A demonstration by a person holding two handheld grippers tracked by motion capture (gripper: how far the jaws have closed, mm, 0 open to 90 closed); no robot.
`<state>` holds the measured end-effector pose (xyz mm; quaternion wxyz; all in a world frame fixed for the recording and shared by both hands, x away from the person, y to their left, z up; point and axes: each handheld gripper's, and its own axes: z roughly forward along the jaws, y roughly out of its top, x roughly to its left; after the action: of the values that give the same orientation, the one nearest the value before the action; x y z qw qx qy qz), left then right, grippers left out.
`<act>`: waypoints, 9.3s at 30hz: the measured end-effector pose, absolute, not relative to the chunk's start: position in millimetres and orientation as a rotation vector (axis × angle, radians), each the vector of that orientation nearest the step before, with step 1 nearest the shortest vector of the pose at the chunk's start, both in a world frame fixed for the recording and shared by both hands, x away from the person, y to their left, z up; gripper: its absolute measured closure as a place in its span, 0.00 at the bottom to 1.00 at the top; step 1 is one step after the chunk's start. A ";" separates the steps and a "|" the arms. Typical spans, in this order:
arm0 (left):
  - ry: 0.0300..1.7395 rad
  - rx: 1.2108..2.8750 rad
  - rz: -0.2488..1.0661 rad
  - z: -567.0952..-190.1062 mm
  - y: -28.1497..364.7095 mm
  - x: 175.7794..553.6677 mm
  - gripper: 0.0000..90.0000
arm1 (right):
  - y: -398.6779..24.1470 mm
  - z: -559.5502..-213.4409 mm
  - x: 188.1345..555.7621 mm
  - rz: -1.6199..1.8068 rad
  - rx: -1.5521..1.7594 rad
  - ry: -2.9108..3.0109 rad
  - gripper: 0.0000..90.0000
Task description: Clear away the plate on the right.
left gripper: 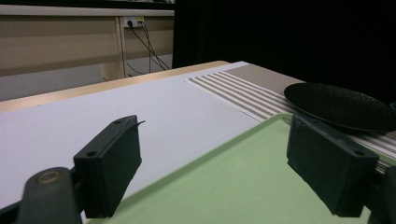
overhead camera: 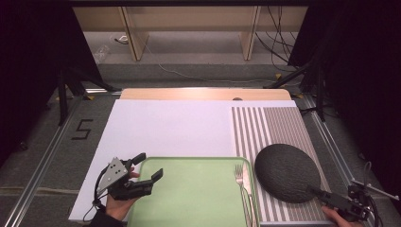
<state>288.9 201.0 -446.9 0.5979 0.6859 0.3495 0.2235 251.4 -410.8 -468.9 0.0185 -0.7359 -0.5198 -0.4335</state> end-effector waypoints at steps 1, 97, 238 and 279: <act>0.811 1.592 0.518 -447.0 201.0 288.9 0.19 | -411.2 -469.3 251.5 -1.346 -2.283 -1.605 0.24; 0.801 1.606 0.512 -447.4 199.1 289.2 0.20 | -417.0 -505.7 261.1 -1.374 -2.314 -0.946 0.92; 0.801 1.595 0.513 -446.9 200.6 288.1 0.20 | -227.7 -500.4 287.7 -1.295 -1.729 -1.386 0.95; 0.797 1.599 0.512 -446.8 200.4 287.9 0.20 | -205.4 -508.8 293.2 -1.151 -1.730 -1.517 0.87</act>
<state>287.9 200.4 -446.8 0.5986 0.6891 0.3436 0.2208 293.2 -205.4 -508.8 0.2807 -0.6454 -0.5659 -0.4295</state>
